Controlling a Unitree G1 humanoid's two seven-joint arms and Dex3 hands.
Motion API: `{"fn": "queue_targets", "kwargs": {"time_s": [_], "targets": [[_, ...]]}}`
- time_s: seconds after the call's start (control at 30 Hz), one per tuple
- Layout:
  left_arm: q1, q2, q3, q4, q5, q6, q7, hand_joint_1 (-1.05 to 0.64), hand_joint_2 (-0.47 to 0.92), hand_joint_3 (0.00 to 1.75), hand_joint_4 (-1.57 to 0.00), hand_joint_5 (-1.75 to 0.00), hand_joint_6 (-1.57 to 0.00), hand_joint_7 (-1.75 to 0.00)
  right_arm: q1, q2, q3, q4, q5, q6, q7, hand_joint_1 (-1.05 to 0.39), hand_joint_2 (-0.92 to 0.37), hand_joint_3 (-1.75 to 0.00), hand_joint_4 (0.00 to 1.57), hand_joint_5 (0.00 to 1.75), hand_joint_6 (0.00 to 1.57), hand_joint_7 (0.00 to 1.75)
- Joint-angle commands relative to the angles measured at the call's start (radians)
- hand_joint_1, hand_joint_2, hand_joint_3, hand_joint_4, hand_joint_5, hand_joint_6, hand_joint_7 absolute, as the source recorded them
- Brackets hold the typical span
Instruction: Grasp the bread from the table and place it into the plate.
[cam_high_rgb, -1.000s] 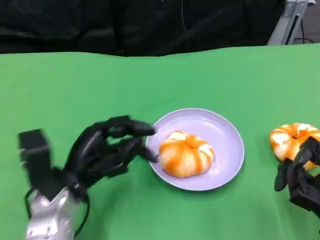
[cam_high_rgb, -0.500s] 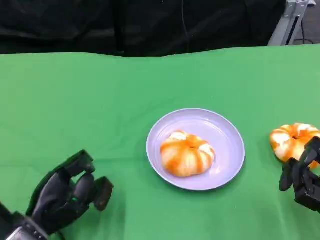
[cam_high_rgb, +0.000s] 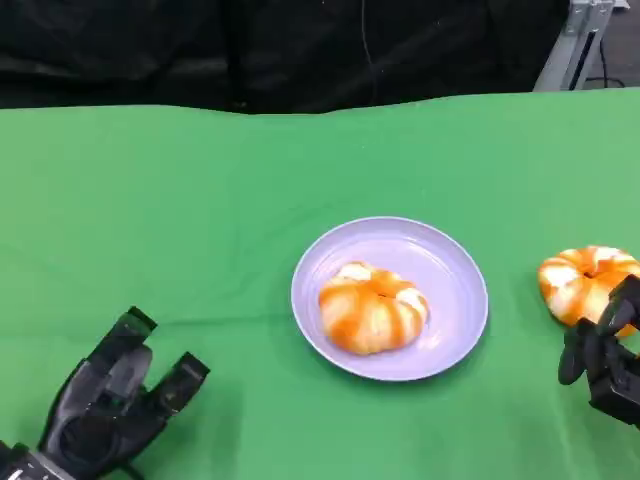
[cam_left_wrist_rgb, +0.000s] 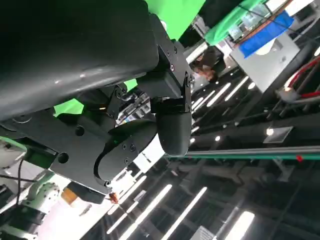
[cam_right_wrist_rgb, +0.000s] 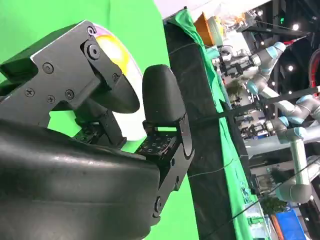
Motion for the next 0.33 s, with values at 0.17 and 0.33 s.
{"fn": "queue_targets", "kwargs": {"time_s": [0.17,0.33], "targets": [[-0.015,0.015,0.027,0.011,0.003,0.01,0.0,-0.19,0.66,0.78,-0.81,-1.75,-0.87,-1.38,0.008,-0.008,-0.005,-0.012,0.003,-0.002,-0.005,-0.05,-0.41,-1.51,0.91,1.75,0.76,1.71],[-0.019,0.011,0.033,0.014,0.005,0.009,-0.004,-0.19,0.66,0.79,-0.8,-1.75,-0.84,-1.44,0.006,-0.008,-0.005,-0.008,0.003,-0.008,-0.001,-0.04,-0.4,-1.5,0.92,1.75,0.77,1.72]]}}
